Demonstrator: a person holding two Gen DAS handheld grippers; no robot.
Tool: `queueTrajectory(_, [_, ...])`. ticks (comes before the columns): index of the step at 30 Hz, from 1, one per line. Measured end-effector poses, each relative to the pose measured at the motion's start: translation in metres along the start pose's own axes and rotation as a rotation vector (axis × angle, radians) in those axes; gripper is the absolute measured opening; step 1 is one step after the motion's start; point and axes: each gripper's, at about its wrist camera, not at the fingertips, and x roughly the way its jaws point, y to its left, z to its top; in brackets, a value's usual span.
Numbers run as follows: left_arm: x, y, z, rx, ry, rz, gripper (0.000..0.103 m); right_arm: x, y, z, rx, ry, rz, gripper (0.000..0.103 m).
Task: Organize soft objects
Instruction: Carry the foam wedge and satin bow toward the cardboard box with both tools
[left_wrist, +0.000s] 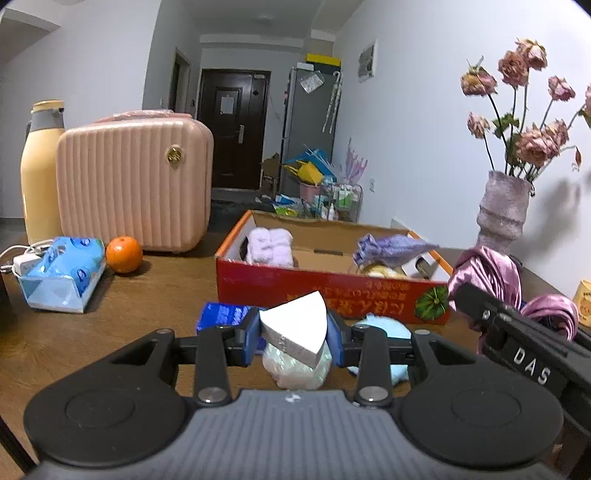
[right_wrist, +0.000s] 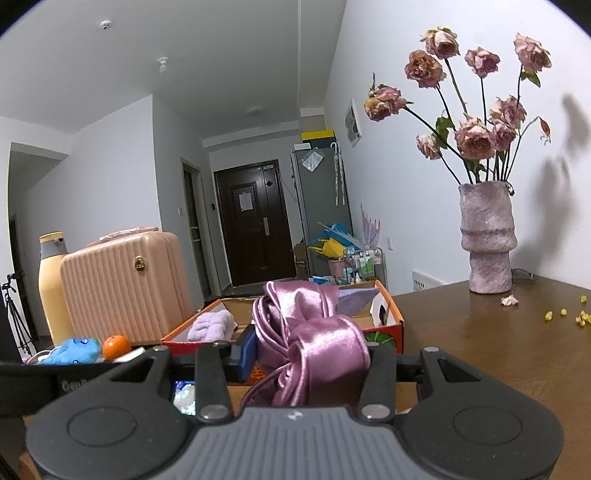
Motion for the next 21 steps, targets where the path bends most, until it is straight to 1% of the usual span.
queueTrajectory(7, [0.002,0.012,0.017,-0.034,-0.051,0.029,0.038,0.013,0.01,0.003,0.0,-0.008,-0.01,0.042])
queueTrajectory(12, [0.008,0.022,0.027,-0.06,-0.066,0.041,0.038,0.025,0.017,0.006,0.001,-0.014,-0.013,0.042])
queueTrajectory(21, [0.022,0.028,0.044,-0.078,-0.095,0.05,0.038,0.052,0.026,0.015,-0.001,-0.032,-0.016,0.042])
